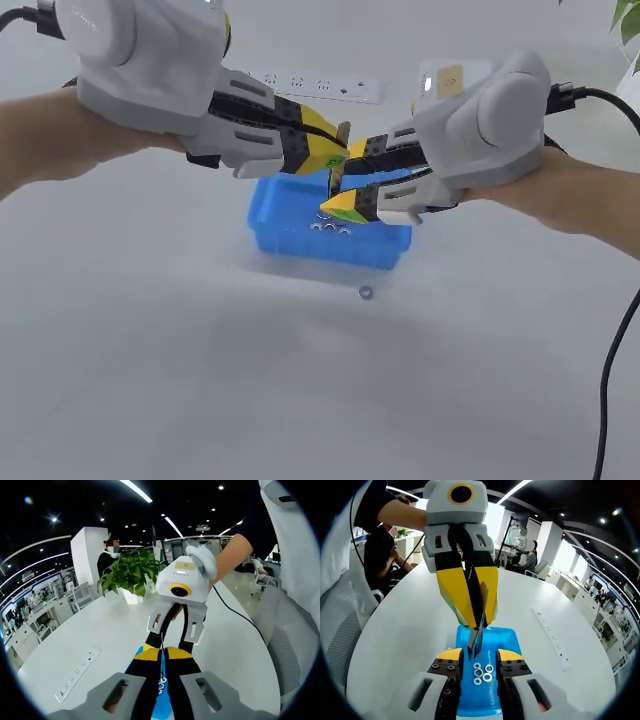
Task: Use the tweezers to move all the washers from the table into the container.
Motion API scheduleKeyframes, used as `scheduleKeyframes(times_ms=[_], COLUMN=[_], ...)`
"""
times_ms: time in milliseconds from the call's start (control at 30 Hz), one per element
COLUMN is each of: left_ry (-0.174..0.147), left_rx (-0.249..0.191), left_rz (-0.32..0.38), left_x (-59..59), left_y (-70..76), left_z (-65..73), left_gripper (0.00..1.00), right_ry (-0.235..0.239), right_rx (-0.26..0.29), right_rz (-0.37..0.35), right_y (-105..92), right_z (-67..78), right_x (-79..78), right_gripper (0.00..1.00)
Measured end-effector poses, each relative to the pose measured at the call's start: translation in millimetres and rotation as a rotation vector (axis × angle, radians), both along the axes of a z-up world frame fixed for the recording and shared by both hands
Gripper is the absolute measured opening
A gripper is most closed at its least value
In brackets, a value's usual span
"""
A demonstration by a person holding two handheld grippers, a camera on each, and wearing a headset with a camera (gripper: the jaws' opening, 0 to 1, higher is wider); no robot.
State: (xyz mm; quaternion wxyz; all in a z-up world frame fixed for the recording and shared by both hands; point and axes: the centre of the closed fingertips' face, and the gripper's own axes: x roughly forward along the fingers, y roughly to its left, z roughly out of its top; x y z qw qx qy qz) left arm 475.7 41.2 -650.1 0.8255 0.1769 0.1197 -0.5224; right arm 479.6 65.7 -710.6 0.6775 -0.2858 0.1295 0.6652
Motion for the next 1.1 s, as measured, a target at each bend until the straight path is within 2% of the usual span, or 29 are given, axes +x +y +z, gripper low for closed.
scheduleKeyframes(times_ms=[67, 133, 267, 400, 467, 600, 733, 833, 967, 1033, 1067, 1100], left_ry=[-0.003, -0.003, -0.005, -0.004, -0.001, 0.0, 0.007, 0.018, 0.024, -0.002, 0.013, 0.013], left_rx=[-0.006, -0.01, -0.013, -0.019, -0.022, -0.036, -0.022, -0.036, -0.032, -0.046, -0.051, -0.046], left_rz=[0.002, 0.003, 0.005, 0.01, 0.01, 0.012, 0.008, 0.013, 0.01, -0.013, -0.005, -0.007], left_x=[-0.2, 0.1, -1.5, -3.9, -7.4, -15.5, -23.2, -28.2, -38.3, -45.2, -46.7, -47.9], left_y=[-0.3, -0.8, -2.0, -2.6, -5.0, -10.7, -15.7, -17.3, -25.2, -29.9, -31.5, -32.5], left_z=[2.6, 4.3, 5.9, 7.0, 8.3, 9.7, 3.6, -2.0, -3.7, -0.2, -1.4, -3.0], left_gripper=[0.06, 0.06, 0.06, 0.06, 0.06, 0.06, 0.06, 0.06, 0.06, 0.06, 0.06, 0.06], right_ry=[0.042, 0.036, 0.057, 0.058, 0.041, 0.058, 0.07, 0.061, 0.09, 0.1, 0.102, 0.108], right_rx=[0.028, 0.035, 0.067, 0.067, 0.066, 0.067, 0.062, 0.048, 0.059, 0.067, 0.072, 0.075], right_rz=[-0.03, -0.043, -0.07, -0.094, -0.101, -0.103, -0.105, -0.098, -0.11, -0.129, -0.136, -0.141], right_y=[-3.5, -9.4, -23.0, -40.9, -48.6, -63.8, -76.5, -85.7, -95.0, -98.5, -100.3, -101.4], right_z=[2.2, 3.2, 6.9, 4.3, 3.5, 1.1, -2.2, -6.5, -8.9, -9.5, -10.4, -11.2], right_x=[-1.0, -1.0, -7.5, -15.6, -19.9, -33.3, -44.2, -54.4, -66.0, -69.3, -71.2, -72.6], right_gripper=[0.31, 0.33, 0.42, 0.46, 0.46, 0.46, 0.49, 0.54, 0.6, 0.63, 0.64, 0.64])
